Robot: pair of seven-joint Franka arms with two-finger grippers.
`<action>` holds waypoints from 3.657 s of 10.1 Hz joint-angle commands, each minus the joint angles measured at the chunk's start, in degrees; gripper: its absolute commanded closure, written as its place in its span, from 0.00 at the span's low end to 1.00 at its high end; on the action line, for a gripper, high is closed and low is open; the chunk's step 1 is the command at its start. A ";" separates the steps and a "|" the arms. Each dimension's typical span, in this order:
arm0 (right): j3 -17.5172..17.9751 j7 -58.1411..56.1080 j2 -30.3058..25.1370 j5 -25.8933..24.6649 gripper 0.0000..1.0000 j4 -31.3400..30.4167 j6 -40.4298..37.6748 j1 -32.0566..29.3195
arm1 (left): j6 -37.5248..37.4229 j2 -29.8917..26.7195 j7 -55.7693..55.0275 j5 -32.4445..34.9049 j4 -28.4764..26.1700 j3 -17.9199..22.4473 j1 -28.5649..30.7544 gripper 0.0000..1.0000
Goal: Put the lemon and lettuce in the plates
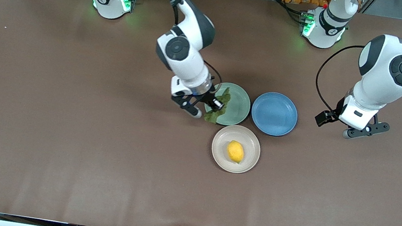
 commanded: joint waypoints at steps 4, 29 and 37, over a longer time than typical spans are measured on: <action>-2.01 7.23 3.91 -3.48 1.00 1.14 0.99 6.83 | -5.83 -1.17 11.99 -0.91 8.61 0.02 1.68 0.00; -6.84 -51.24 -31.15 -7.45 0.00 8.34 -51.71 -28.56 | -30.99 -0.56 17.97 -3.11 33.24 -0.51 1.60 0.00; -15.55 -75.82 -32.65 -7.45 0.00 7.73 -57.54 -32.54 | -32.58 -0.56 18.05 -3.02 33.68 -0.51 1.68 0.00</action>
